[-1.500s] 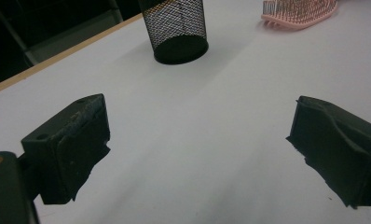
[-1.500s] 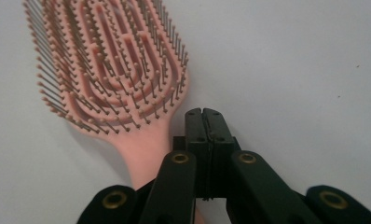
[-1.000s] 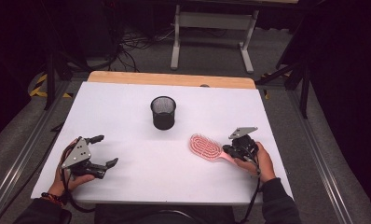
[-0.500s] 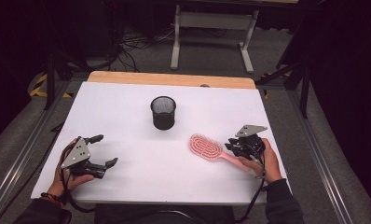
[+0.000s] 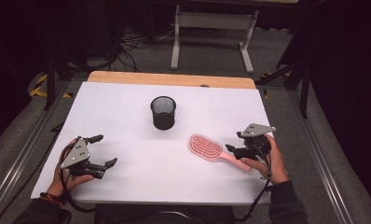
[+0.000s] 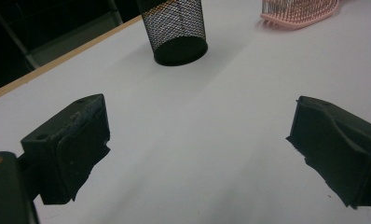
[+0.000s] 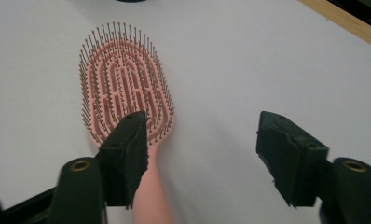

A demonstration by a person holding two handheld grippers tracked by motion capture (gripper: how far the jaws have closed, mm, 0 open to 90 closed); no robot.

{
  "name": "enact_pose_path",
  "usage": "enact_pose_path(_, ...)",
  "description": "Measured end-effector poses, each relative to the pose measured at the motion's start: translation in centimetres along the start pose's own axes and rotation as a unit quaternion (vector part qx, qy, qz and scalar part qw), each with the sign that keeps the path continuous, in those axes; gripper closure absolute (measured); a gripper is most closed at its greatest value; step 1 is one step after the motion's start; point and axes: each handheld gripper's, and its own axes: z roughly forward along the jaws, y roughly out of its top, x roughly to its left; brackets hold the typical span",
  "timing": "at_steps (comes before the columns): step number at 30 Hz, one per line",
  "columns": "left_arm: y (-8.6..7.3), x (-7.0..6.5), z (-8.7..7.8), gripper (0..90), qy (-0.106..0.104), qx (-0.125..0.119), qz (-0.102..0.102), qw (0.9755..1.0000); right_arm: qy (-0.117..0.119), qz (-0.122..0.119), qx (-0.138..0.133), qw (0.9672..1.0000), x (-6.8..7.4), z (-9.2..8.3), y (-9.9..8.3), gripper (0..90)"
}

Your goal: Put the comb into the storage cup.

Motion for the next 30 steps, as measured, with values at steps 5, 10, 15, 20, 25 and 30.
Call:
enact_pose_path(5,0.0,0.1,-0.1,5.6,0.000,0.000,0.001,1.0000,-0.007,-0.002,-0.008,0.9999,0.4,-0.1,0.2,19.4)
enact_pose_path(10,0.0,0.1,-0.2,5.5,0.000,-0.003,-0.002,1.0000,-0.013,0.002,-0.040,0.9991,0.5,-0.6,0.3,12.2)
enact_pose_path(15,0.0,0.1,-0.2,5.5,-0.001,-0.001,0.002,1.0000,-0.020,-0.003,-0.079,0.9966,0.7,-1.3,0.3,9.2)
enact_pose_path(20,0.0,0.1,-0.1,5.5,-0.003,0.001,0.003,1.0000,-0.027,0.000,-0.108,0.9938,0.9,-1.8,0.2,8.9)
enact_pose_path(25,0.0,0.1,-0.1,5.3,-0.004,0.001,0.003,1.0000,-0.034,0.003,-0.140,0.9895,1.1,-2.3,-0.2,8.0)
enact_pose_path(30,0.0,0.0,-0.1,5.3,-0.004,0.002,0.003,1.0000,-0.055,0.003,-0.194,0.9794,1.7,-3.1,-0.8,7.2)
